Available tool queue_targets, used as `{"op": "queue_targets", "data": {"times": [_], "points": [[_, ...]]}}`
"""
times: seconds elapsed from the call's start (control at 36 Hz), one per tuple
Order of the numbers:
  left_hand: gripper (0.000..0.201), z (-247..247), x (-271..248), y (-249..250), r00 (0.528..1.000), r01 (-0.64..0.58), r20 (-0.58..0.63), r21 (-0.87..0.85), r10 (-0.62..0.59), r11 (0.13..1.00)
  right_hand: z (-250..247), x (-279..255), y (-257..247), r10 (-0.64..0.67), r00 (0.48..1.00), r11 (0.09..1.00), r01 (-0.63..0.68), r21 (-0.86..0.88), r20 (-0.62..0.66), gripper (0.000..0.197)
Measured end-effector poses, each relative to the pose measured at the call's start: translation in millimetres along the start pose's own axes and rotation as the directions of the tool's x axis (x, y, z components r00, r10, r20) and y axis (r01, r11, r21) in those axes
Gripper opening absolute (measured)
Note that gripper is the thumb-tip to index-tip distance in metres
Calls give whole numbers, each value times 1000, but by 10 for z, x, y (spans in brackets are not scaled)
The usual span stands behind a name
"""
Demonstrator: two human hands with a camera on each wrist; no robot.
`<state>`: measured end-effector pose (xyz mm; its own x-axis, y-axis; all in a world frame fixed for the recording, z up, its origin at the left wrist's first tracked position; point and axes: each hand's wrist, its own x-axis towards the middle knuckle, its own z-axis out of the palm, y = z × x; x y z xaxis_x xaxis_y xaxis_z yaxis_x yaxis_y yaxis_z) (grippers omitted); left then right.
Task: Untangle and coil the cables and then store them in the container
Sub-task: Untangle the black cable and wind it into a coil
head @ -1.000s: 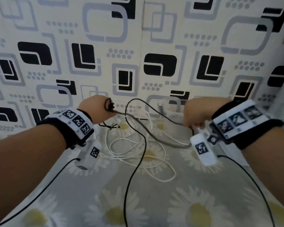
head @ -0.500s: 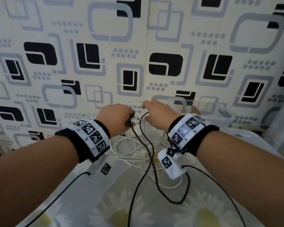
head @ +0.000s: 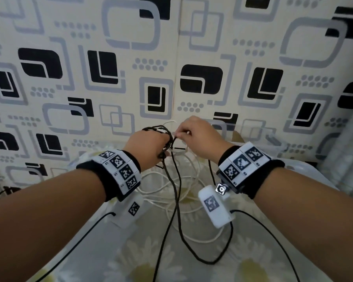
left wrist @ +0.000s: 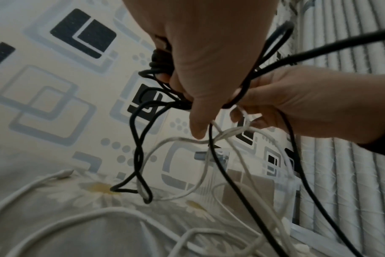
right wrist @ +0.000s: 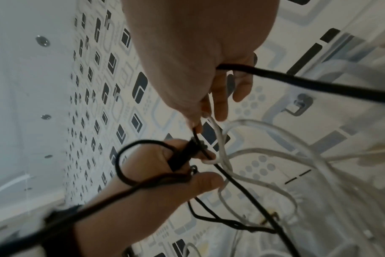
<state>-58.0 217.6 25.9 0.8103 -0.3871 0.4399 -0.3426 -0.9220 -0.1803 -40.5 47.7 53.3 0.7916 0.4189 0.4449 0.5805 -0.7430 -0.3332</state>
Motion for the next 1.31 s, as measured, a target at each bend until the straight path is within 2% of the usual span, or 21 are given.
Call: {"op": "queue_targets", "data": {"times": [0.08,0.17,0.22,0.28,0.36,0.47,0.56,0.61,0.67,0.78,0.86,0.92,1.0,1.11,1.17,1.22,1.25,1.31], "points": [[26,17,-5,-45,1000,-3,12,10,3,1000,-126,6,-66,19,989,997,-8,73,-147,17],[30,30,-35,-62,997,-24,77,51,21,998,-324,14,-157,65,936,971,20,237,-346,13],[28,37,-57,-77,996,-26,88,63,20,998,-471,9,-199,121,904,924,47,378,-409,13],[24,35,-55,-116,997,4,72,69,-9,998,-610,-12,-223,138,867,902,89,422,-478,14],[16,-9,-14,-189,995,50,79,70,-56,996,-797,-14,-257,134,787,886,178,429,-602,17],[6,-64,62,-262,984,68,151,162,-93,984,-1056,9,-321,233,670,814,262,519,-705,22],[5,1,21,-286,954,24,277,317,-116,948,-1371,15,-298,345,543,702,392,594,-766,18],[7,69,-64,-313,915,44,364,336,-173,941,-1629,-7,-247,371,491,639,481,600,-788,15],[14,78,-99,-401,897,125,364,338,-252,933,-1811,-47,-225,354,511,629,490,603,-784,16],[23,12,-56,-622,853,290,318,372,-414,882,-2000,-157,-43,406,545,713,313,627,-734,28],[23,9,-50,-721,804,345,368,351,-467,870,-2132,-254,85,453,600,658,274,701,-659,23],[20,-8,-50,-714,777,320,452,316,-438,893,-2113,-285,22,394,634,702,260,663,-666,14],[23,-121,10,-660,783,278,516,211,-348,937,-1950,-274,-46,346,659,781,191,594,-667,17],[34,-383,92,-610,820,278,495,93,-287,956,-1761,-270,-15,448,720,820,-94,565,-530,21],[33,-569,123,-576,850,290,449,37,-275,956,-1704,-303,25,456,800,863,-291,412,-389,16],[26,-764,138,-541,865,288,439,-38,-243,957,-1643,-356,80,446,884,895,-439,74,-139,13],[22,-861,136,-519,869,283,440,-65,-227,957,-1602,-381,101,457,889,886,-455,-93,-2,13],[20,-1034,138,-478,871,276,441,-77,-215,958,-1522,-434,96,493,850,839,-408,-360,185,14]]}}
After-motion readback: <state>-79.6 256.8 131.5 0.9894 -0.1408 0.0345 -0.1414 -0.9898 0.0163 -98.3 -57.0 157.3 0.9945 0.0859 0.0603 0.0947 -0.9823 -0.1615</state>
